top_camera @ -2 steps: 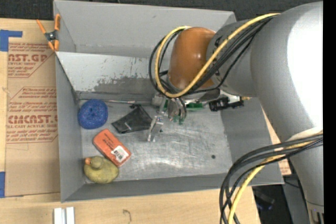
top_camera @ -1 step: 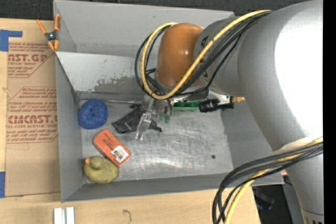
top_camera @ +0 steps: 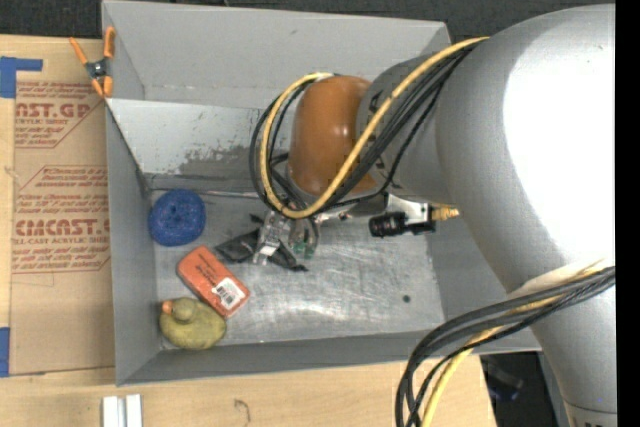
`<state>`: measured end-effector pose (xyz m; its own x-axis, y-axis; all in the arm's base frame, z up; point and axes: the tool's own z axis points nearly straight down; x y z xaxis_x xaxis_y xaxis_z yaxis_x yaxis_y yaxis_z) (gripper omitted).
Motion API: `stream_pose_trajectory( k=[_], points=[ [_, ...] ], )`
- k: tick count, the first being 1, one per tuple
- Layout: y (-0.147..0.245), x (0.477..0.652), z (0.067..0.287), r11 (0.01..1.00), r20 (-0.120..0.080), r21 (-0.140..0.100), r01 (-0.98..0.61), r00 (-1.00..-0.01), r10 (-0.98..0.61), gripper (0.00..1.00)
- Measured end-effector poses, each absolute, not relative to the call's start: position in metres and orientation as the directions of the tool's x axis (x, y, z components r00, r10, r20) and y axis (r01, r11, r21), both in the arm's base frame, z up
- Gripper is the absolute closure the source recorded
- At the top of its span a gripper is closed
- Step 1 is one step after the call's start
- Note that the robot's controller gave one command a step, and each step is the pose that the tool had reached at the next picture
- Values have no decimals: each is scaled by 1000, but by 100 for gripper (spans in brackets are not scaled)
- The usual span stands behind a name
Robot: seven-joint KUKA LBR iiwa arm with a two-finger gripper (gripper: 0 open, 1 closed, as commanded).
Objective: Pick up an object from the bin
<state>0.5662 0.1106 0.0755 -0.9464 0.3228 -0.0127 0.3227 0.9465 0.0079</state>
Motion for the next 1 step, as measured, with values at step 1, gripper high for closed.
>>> stream_pose_trajectory(
  k=[1],
  points=[
    [111, 566, 76, 946, -13, 8, 323, -946, 323, 100]
  ],
)
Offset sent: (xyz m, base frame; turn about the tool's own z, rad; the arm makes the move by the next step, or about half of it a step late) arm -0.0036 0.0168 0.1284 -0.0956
